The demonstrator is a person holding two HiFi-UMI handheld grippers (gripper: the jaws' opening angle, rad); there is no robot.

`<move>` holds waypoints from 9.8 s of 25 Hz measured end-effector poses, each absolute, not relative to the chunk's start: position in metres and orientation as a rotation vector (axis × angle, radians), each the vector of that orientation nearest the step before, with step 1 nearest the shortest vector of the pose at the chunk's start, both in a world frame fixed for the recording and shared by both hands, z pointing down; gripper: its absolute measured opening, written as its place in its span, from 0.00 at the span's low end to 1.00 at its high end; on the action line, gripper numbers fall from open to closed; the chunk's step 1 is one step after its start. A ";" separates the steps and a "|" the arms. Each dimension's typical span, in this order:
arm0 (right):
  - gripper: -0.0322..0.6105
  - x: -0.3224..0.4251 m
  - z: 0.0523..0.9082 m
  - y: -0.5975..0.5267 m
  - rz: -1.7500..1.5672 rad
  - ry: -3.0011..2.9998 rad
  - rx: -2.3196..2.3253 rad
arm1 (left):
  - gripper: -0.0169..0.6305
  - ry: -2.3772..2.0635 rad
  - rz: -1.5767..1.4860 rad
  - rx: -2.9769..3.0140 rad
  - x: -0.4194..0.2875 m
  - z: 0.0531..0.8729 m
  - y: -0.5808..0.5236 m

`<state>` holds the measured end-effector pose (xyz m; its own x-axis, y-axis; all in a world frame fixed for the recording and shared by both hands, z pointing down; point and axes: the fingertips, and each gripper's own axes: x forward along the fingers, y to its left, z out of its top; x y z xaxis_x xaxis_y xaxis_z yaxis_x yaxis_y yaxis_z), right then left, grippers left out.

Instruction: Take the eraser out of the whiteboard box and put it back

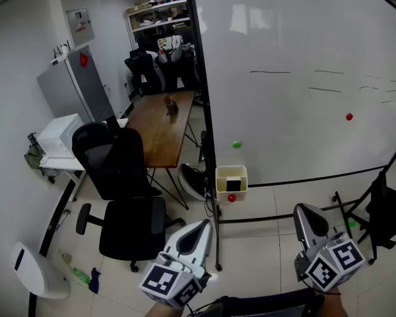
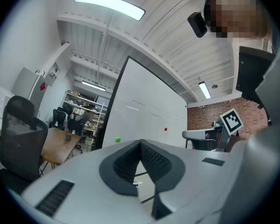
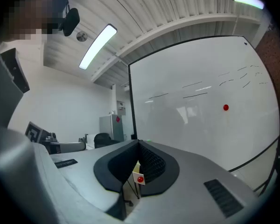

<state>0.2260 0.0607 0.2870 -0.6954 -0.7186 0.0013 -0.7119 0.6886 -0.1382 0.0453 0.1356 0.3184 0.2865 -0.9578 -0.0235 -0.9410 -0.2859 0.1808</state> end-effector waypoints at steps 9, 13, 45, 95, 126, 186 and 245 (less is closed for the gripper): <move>0.09 0.182 0.303 0.060 -0.217 2.875 -1.175 | 0.06 -1.780 -0.192 2.383 0.008 0.334 0.127; 0.09 0.177 0.308 0.037 -0.228 2.871 -1.175 | 0.06 -1.789 -0.196 2.374 0.003 0.338 0.106; 0.09 0.068 0.313 -0.191 -0.286 2.838 -1.175 | 0.06 -1.772 -0.129 2.406 -0.110 0.326 -0.131; 0.52 -0.046 0.554 -0.252 -0.595 2.983 -1.700 | 0.06 -1.604 0.129 2.152 -0.208 0.549 -0.207; 0.50 -0.035 0.360 -0.223 -0.383 2.854 -1.429 | 0.06 -1.685 -0.113 2.420 -0.204 0.369 -0.186; 0.50 -0.048 0.348 -0.246 -0.381 2.867 -1.329 | 0.06 -1.672 -0.109 2.399 -0.202 0.363 -0.210; 0.50 -0.070 0.533 -0.254 -1.117 3.309 -1.497 | 0.06 -1.540 0.130 2.242 -0.155 0.491 -0.220</move>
